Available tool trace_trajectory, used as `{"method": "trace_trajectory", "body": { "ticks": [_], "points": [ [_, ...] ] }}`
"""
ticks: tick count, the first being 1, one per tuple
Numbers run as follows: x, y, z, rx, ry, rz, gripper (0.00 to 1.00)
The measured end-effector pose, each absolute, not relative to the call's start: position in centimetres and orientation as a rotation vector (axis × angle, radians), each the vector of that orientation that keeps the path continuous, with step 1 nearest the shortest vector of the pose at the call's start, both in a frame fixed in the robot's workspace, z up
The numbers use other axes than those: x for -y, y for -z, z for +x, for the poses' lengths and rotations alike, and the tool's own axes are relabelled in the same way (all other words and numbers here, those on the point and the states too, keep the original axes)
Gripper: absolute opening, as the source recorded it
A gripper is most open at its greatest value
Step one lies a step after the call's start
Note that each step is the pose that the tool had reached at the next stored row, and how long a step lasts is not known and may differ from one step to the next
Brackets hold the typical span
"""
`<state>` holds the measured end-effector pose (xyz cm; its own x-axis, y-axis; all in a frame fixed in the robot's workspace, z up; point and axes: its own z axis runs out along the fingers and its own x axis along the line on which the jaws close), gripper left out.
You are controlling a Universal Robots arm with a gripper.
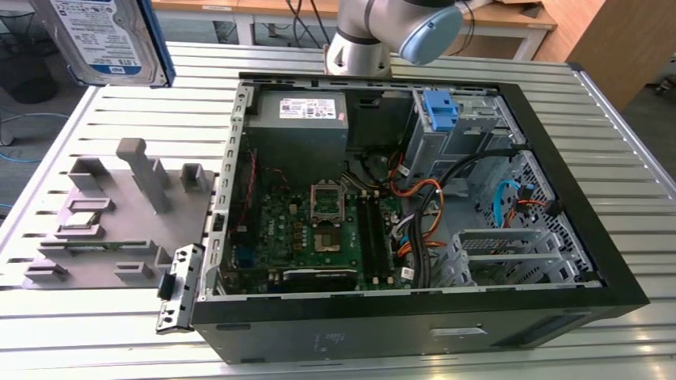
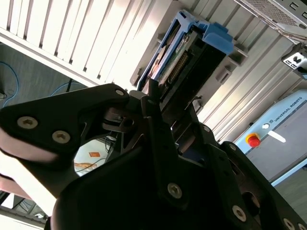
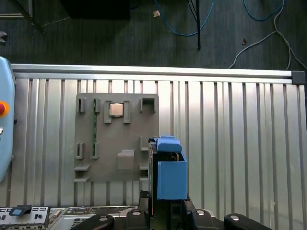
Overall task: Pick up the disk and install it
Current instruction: 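Pick up the disk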
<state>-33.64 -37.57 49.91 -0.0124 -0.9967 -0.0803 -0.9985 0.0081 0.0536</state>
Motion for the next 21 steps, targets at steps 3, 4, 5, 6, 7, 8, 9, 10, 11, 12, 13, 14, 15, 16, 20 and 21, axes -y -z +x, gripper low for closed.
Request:
{"method": "trace_trajectory", "body": {
  "ticks": [3,4,5,6,7,8,9,10,11,12,13,14,15,16,20,21],
  "points": [
    [37.6,-49.9,-32.7,-2.216,-0.148,-2.194,0.35],
    [37.6,-49.9,-32.3,-2.217,-0.148,-2.194,0.35],
    [37.6,-49.9,-32.0,-2.217,-0.148,-2.194,0.35],
    [37.6,-49.9,-31.6,-2.217,-0.148,-2.194,0.35],
    [37.6,-49.9,-31.3,-2.217,-0.148,-2.194,0.35],
    [37.6,-49.9,-30.9,-2.217,-0.148,-2.194,0.35],
    [37.6,-49.9,-30.5,-2.217,-0.148,-2.194,0.35],
    [37.6,-49.9,-30.1,-2.217,-0.148,-2.194,0.35],
    [37.6,-49.9,-29.7,-2.217,-0.148,-2.194,0.35],
    [37.6,-49.9,-29.3,-2.216,-0.148,-2.194,0.35],
    [37.6,-49.9,-29.0,-2.217,-0.148,-2.194,0.35],
    [37.6,-49.9,-28.6,-2.217,-0.148,-2.194,0.35],
    [37.6,-49.9,-28.2,-2.217,-0.148,-2.194,0.35],
    [37.6,-49.9,-27.9,-2.217,-0.148,-2.194,0.35],
    [37.6,-49.9,-26.5,-2.217,-0.148,-2.194,0.35],
    [37.6,-49.9,-26.1,-2.217,-0.148,-2.194,0.35]
  ]
}}
